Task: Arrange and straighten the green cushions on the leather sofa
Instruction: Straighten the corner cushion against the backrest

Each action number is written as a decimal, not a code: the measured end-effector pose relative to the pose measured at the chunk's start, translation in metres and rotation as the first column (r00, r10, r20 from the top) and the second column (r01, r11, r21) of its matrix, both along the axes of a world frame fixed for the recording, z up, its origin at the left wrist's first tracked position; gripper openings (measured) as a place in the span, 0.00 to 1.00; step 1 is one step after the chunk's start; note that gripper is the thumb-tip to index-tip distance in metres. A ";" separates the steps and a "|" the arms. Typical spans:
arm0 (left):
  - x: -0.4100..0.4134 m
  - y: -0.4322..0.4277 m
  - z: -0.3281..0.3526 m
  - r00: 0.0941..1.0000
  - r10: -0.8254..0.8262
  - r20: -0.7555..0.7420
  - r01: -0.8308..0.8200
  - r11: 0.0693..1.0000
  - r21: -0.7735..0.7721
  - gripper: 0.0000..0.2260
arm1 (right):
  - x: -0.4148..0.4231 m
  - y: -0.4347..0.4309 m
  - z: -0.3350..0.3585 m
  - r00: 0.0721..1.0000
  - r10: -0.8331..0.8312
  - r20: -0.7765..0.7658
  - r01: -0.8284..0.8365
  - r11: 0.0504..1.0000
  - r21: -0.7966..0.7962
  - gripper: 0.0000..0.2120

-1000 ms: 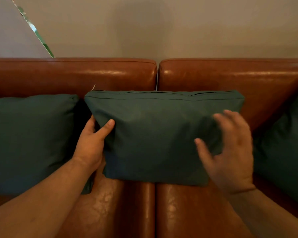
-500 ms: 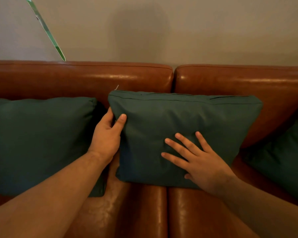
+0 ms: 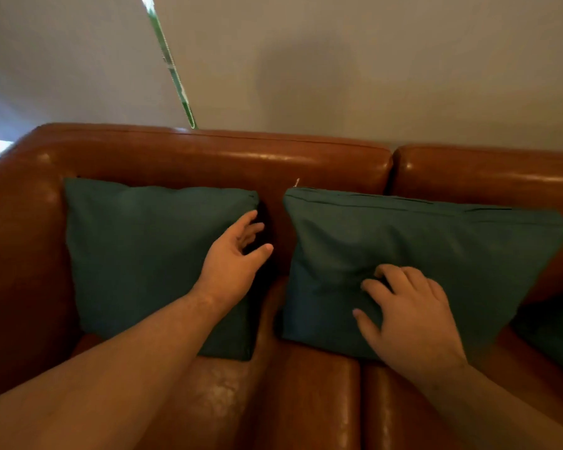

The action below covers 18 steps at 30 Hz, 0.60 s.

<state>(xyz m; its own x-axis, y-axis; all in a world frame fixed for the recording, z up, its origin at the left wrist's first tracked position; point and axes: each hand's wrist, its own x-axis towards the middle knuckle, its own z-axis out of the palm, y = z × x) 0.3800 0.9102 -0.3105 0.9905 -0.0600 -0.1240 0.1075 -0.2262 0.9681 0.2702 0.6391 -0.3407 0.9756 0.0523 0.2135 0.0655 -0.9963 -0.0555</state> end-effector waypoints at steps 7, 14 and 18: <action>-0.029 0.091 0.008 0.983 0.180 0.044 -0.185 0.963 0.196 0.34 | 0.007 0.051 0.039 0.992 -0.104 -0.074 0.118 0.968 0.223 0.28; -0.045 0.205 -0.010 0.928 0.372 0.027 -0.371 0.913 0.170 0.39 | 0.025 0.149 0.049 0.986 0.081 -0.143 -0.004 0.882 0.472 0.34; -0.035 0.268 -0.027 0.905 0.424 0.029 -0.423 0.892 0.160 0.44 | 0.044 0.210 0.038 0.977 0.071 -0.201 0.046 0.852 0.522 0.44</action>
